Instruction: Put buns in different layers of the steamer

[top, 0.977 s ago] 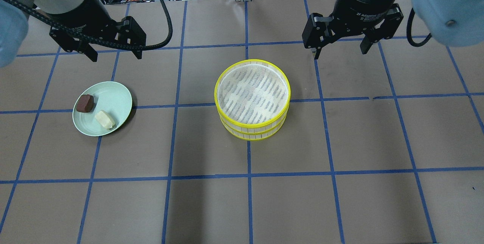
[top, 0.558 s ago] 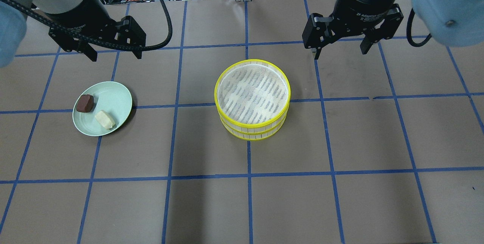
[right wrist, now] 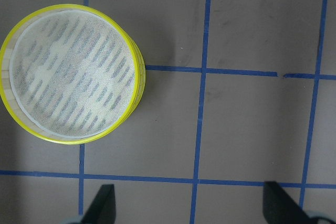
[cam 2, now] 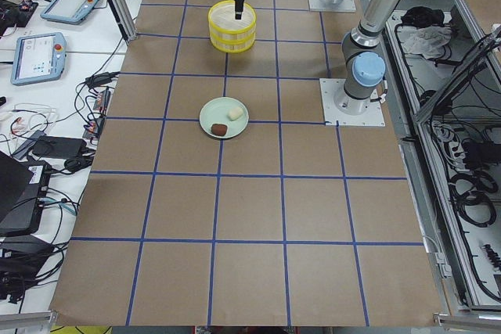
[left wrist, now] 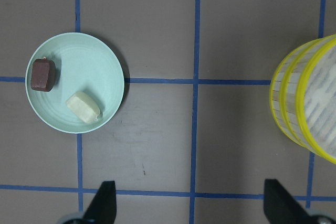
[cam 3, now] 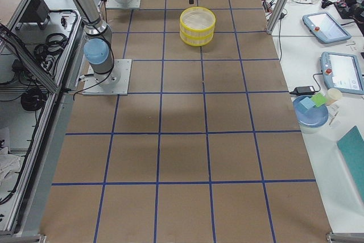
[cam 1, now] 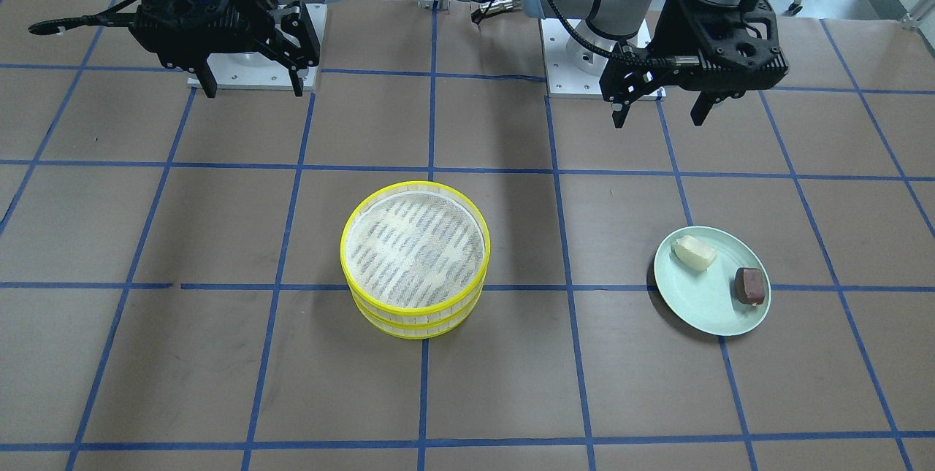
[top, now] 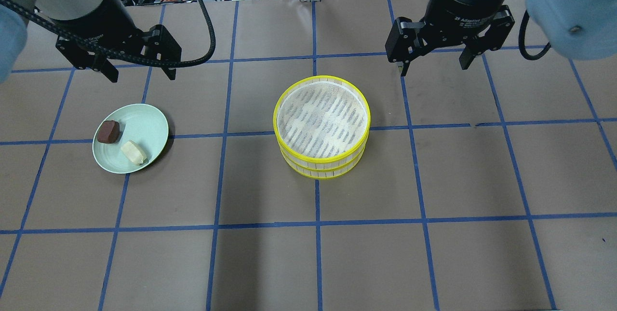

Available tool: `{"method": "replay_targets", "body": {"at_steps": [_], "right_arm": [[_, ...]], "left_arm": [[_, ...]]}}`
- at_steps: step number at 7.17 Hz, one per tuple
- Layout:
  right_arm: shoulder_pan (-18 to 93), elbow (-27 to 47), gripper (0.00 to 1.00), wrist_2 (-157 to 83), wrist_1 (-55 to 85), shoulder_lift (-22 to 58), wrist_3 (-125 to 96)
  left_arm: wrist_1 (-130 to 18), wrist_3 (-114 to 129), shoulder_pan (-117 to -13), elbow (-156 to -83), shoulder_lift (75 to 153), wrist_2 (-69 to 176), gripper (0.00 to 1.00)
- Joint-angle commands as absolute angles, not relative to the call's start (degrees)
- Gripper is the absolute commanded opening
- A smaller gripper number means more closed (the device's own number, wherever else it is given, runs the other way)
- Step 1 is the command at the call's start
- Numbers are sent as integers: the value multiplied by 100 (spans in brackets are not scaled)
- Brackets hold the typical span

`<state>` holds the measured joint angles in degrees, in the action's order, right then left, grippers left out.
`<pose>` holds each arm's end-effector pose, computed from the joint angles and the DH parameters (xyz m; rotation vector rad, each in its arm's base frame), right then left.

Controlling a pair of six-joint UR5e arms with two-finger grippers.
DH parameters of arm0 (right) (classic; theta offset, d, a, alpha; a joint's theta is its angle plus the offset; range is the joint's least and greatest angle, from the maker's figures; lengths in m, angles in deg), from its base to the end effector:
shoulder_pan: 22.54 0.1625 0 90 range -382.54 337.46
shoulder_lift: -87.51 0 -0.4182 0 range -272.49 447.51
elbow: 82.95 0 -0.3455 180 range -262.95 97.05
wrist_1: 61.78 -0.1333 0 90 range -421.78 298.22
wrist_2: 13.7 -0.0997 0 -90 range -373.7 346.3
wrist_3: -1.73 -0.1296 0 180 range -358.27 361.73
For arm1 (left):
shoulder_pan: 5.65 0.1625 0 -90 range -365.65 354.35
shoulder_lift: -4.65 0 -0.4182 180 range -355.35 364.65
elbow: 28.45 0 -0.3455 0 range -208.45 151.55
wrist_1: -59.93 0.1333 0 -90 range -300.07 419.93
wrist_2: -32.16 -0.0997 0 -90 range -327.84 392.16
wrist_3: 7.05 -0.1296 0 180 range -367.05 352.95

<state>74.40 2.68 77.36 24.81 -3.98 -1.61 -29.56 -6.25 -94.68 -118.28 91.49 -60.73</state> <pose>0.1829 -0.4189 0.4906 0.0976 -3.1247 0.0692 -0.1195 -0.4321 0.4777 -0.0503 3.0889 -0.1034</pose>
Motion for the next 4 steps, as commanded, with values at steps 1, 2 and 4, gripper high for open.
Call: {"method": "replay_targets", "body": {"at_steps": [1, 2, 4], "right_arm": [[7457, 274, 100, 7718, 2480, -398, -161], [7457, 274, 100, 7709, 2480, -398, -161], [7457, 274, 100, 7709, 2480, -398, -161]], "left_arm": [[-2981, -625, -9434, -11836, 9166, -6092, 100], [-2972, -625, -9425, -11836, 9166, -6092, 100], [-2902, -878, -8840, -11889, 9332, -5996, 100]]}}
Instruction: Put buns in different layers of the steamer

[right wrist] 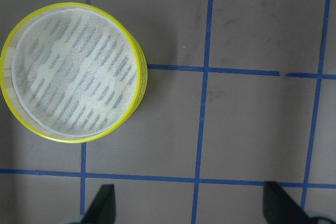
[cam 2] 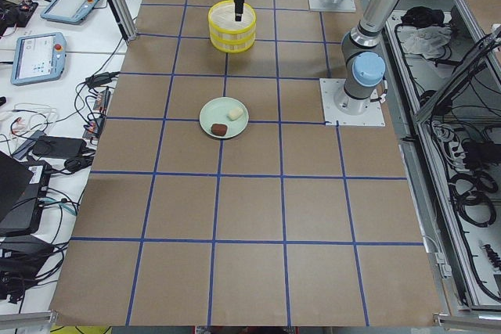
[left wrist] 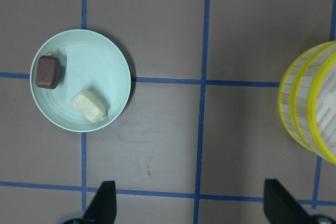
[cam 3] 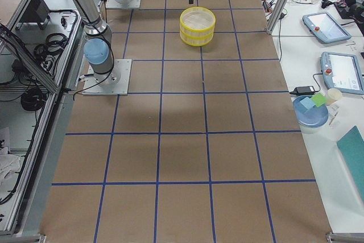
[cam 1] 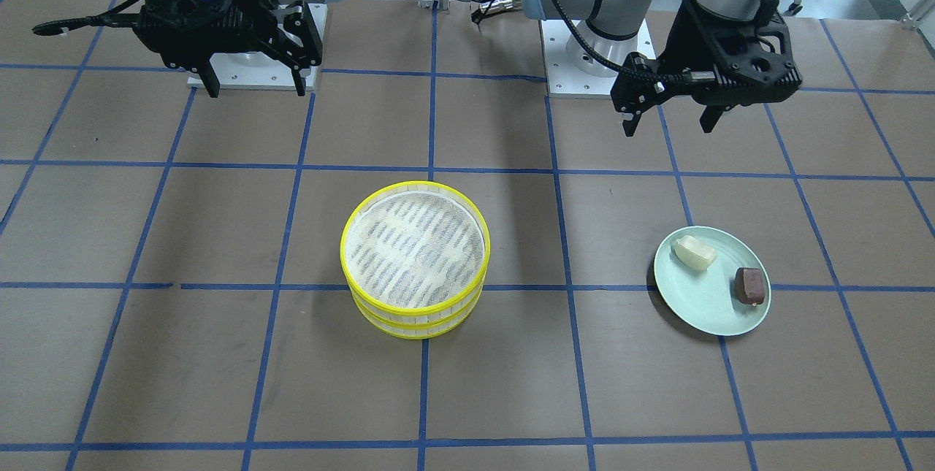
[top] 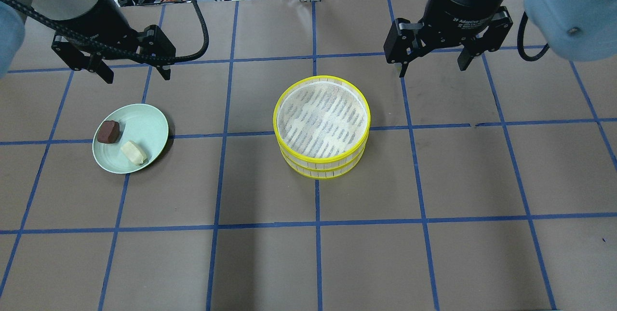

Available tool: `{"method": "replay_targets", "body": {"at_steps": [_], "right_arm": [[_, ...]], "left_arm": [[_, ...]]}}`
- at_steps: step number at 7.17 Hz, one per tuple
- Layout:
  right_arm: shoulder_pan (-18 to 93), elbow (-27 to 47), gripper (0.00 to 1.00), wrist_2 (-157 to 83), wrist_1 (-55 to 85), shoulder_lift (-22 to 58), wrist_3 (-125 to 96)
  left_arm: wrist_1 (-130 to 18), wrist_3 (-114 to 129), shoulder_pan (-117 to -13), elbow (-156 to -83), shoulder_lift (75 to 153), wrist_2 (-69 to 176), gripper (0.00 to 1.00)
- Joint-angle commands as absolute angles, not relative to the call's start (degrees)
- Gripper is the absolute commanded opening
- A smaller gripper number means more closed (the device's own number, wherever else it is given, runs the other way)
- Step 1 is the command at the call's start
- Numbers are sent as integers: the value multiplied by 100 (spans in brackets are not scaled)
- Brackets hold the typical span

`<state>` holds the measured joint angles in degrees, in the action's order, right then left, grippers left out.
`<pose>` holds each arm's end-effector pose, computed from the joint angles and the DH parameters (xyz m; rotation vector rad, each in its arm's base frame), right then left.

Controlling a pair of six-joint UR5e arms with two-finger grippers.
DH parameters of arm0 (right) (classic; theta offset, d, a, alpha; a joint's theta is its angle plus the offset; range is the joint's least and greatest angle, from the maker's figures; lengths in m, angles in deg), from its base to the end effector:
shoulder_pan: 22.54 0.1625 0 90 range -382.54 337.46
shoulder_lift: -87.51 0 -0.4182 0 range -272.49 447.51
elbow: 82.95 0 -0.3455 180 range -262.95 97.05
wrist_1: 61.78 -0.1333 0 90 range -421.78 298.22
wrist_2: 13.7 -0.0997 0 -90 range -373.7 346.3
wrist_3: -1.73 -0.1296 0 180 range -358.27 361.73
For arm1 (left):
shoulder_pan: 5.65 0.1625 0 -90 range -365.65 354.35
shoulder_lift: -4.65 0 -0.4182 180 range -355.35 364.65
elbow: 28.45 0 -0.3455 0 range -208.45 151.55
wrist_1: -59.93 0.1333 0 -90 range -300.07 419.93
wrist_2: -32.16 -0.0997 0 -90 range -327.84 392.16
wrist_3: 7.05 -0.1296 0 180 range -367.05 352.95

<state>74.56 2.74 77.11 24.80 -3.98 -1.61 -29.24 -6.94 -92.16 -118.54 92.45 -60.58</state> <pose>0.1846 -0.4182 0.4901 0.1022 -3.1289 0.0668 -0.1004 -0.4424 0.4689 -0.0990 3.0897 -0.0771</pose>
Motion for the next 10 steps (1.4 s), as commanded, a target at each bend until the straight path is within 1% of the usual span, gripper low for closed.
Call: {"method": "replay_targets", "body": {"at_steps": [1, 2, 4, 5, 6, 7, 8, 9, 10], "right_arm": [[7457, 274, 100, 7709, 2480, -398, -161], [7457, 274, 100, 7718, 2480, -398, -161], [7457, 274, 100, 7674, 2671, -328, -248], [7457, 274, 100, 7665, 2830, -67, -301], [7510, 265, 100, 7665, 3284, 310, -467], [7615, 291, 100, 7674, 3601, 810, -434], [7720, 431, 100, 7682, 3892, 1380, -469], [7852, 832, 100, 7717, 4086, 1586, -486], [7879, 1237, 100, 7666, 4627, 1675, -565]], "left_arm": [[-2893, -1333, -8514, -11994, 9428, -6021, 100], [-2876, -1598, -8311, -12186, 9543, -6047, 100], [-2273, -1949, -7976, -12538, 9937, -6074, 100], [-2217, -2135, -7861, -12557, 10148, -6065, 100], [-2086, -2111, -7765, -12601, 10385, -6065, 100], [-1954, -2050, -7598, -12749, 10622, -6065, 98], [-1683, -2058, -7475, -12898, 10851, -6074, 98], [-1628, -2049, -7474, -12926, 11062, -6074, 98], [-1628, -2049, -7465, -12926, 11264, -6083, 98]]}}
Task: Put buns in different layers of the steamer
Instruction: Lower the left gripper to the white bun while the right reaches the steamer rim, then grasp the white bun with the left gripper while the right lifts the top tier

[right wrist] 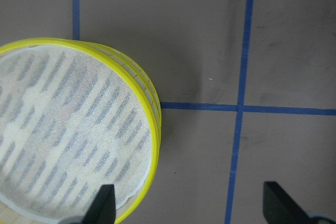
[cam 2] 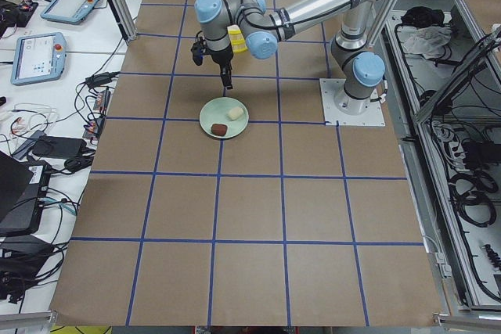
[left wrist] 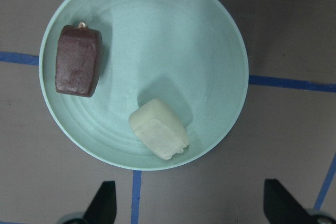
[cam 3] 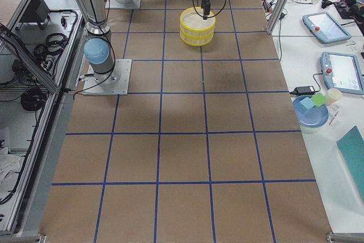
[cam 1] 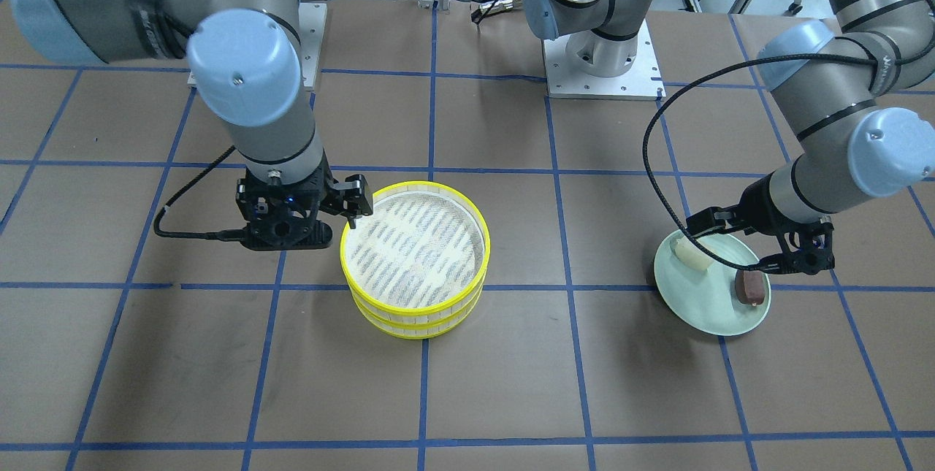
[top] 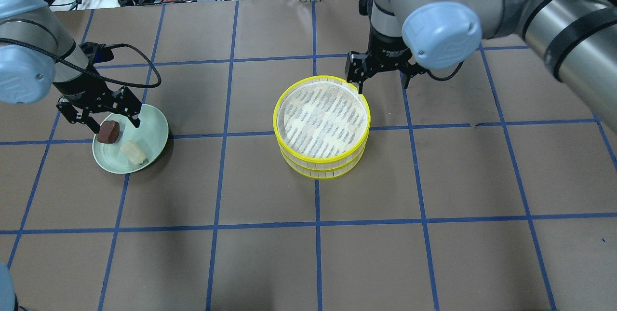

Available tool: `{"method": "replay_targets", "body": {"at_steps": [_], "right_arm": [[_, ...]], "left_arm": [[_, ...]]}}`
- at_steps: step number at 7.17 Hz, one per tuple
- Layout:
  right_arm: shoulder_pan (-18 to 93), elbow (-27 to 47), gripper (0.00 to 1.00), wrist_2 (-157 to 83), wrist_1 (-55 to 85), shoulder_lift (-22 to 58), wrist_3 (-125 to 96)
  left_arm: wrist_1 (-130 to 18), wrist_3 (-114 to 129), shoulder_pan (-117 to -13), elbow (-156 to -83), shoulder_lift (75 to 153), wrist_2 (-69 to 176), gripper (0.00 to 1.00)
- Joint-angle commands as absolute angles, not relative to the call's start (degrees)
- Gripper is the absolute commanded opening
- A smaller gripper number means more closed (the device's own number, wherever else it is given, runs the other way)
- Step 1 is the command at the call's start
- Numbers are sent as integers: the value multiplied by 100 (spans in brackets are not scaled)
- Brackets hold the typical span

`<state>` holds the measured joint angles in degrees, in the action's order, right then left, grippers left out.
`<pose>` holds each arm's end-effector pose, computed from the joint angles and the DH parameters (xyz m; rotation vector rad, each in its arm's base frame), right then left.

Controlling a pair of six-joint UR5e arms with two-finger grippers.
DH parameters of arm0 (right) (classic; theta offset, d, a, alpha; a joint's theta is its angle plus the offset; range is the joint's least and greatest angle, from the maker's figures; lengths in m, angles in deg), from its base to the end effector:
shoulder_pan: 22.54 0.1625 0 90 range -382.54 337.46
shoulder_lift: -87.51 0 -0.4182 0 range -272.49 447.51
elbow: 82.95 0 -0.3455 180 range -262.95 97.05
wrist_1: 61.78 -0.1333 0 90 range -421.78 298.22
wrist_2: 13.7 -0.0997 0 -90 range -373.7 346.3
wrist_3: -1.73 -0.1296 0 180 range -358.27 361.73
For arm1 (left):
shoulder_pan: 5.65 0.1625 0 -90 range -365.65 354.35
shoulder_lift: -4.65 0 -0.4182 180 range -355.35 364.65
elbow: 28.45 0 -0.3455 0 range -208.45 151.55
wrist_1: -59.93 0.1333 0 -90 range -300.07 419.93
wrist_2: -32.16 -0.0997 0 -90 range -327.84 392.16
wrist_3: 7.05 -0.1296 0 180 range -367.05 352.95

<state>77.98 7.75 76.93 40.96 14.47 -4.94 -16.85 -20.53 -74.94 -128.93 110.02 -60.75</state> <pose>0.2281 -0.5063 0.3200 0.1054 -3.1134 -0.1298 0.0550 -0.5039 0.2670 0.1871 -3.0997 -0.3517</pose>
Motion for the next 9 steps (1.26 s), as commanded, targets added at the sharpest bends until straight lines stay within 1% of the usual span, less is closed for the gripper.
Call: {"method": "replay_targets", "body": {"at_steps": [1, 2, 3, 4, 5, 6, 7, 8, 9], "right_arm": [[7871, 1319, 100, 7656, 4868, 1833, -600], [7888, 1337, 92, 7656, 4862, 1852, -705], [7879, 1320, 59, 7656, 4844, 1843, -724], [7879, 1320, 22, 7665, 4844, 1843, -706], [7879, 1311, 11, 7674, 4844, 1835, -706], [7879, 1294, 0, 7656, 4835, 1826, -706], [7871, 1294, 0, 7665, 4809, 1817, -706], [7871, 1294, 0, 7656, 4809, 1808, -706], [7871, 1294, 0, 7656, 4800, 1721, -663]], "left_arm": [[-1584, -1997, -7430, -12926, 11423, -6257, 98], [-1453, -1901, -7421, -12926, 11607, -6328, 98], [-1434, -1909, -7403, -12926, 11740, -6338, 98], [-1408, -1891, -7403, -12918, 11819, -6320, 98], [-1303, -1891, -7403, -12917, 11872, -6311, 98], [-1302, -1891, -7403, -12917, 11908, -6329, 70], [-1311, -1900, -7403, -12917, 11934, -6329, 40], [-1311, -1917, -7403, -12926, 11943, -6329, 18], [-1311, -1944, -7403, -12926, 11943, -6320, 0]]}}
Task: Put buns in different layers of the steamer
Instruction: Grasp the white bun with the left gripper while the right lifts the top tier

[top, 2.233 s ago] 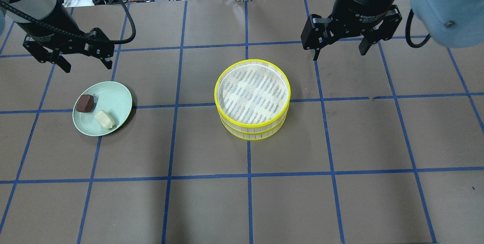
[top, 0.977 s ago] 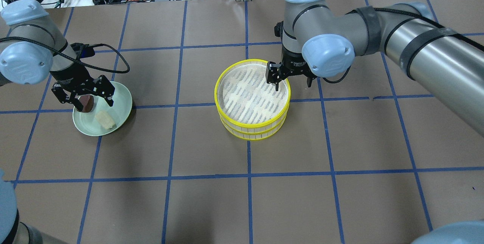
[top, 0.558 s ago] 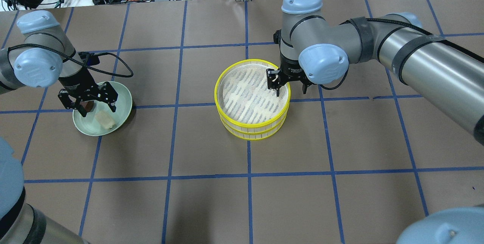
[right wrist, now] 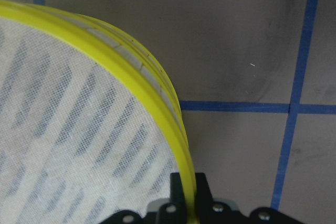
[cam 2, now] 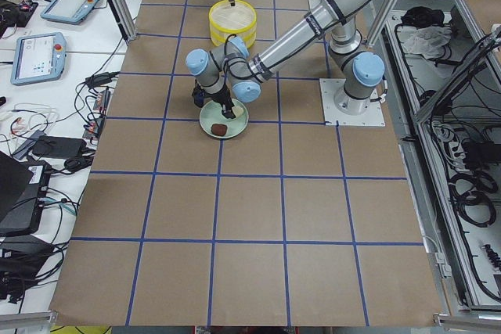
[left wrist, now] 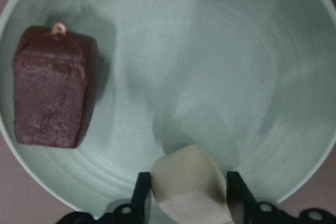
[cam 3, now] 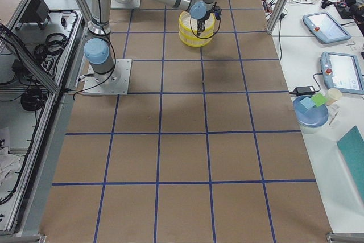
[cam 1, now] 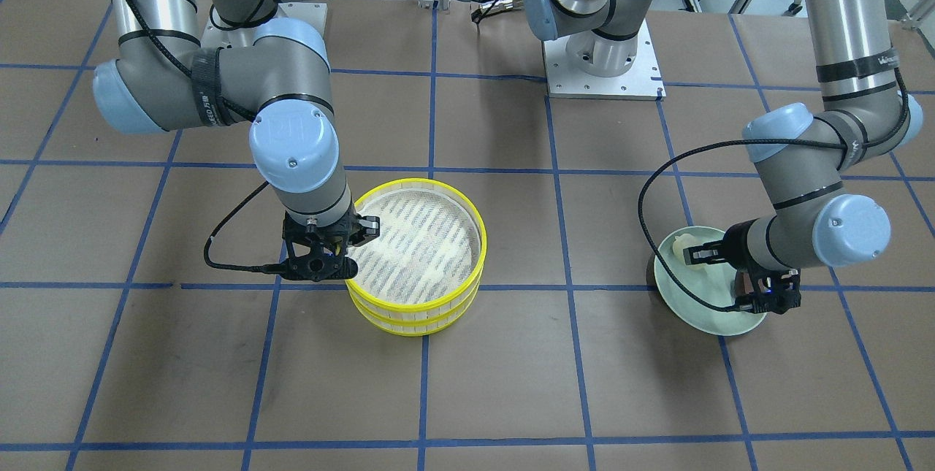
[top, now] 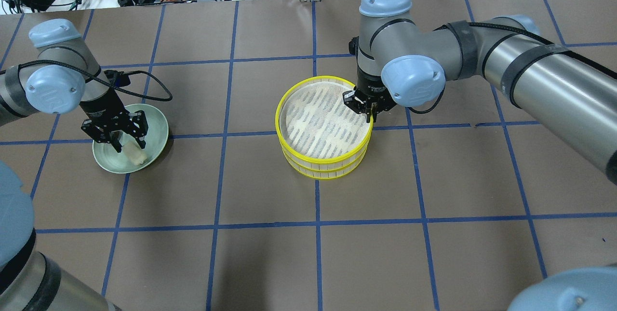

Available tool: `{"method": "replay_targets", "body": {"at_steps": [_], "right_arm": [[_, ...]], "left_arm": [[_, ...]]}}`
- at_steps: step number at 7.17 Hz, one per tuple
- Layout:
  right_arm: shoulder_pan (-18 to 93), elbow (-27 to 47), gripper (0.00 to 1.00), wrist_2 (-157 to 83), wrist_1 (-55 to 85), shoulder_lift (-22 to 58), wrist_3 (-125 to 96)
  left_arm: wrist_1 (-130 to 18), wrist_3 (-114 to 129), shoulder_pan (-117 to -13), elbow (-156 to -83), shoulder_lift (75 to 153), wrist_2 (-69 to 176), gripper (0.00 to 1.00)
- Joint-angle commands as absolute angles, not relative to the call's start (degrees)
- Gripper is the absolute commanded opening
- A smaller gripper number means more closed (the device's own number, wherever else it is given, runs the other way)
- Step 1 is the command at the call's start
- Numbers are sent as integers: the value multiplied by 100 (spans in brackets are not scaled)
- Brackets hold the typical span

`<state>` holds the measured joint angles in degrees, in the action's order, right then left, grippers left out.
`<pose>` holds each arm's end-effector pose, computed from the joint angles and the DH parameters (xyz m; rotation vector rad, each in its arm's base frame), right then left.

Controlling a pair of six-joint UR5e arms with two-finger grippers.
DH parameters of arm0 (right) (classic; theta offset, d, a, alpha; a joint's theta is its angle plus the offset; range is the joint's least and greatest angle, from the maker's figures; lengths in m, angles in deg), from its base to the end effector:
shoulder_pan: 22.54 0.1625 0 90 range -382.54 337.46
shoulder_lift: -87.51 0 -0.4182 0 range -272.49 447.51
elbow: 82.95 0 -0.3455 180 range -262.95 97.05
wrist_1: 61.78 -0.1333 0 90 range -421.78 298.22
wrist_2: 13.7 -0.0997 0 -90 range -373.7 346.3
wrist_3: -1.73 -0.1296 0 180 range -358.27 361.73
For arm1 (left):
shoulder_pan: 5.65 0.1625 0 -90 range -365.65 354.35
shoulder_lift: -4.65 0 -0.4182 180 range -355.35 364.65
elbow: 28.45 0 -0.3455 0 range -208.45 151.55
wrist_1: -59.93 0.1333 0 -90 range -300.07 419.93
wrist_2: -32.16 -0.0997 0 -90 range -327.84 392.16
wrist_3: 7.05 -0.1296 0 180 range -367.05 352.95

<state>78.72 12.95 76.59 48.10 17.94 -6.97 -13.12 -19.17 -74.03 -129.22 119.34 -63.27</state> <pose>0.2356 -0.5038 0.2612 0.0700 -3.1116 -0.1714 0.0753 -0.5184 0.1880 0.2323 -3.0849 -0.5250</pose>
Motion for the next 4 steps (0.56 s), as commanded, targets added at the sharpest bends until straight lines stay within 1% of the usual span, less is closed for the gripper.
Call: {"method": "replay_targets", "body": {"at_steps": [1, 2, 4], "right_arm": [[7871, 1294, 0, 7674, 4687, 1459, -636], [7801, 1224, 0, 7674, 4425, 1100, -619], [7556, 664, 0, 7778, 3094, 502, -7]], "left_arm": [[-1311, -1970, -7403, -12909, 11934, -6320, 0], [-1311, -1988, -7403, -12839, 11847, -6329, 0], [-1302, -1979, -7403, -12542, 11654, -6338, 0]]}}
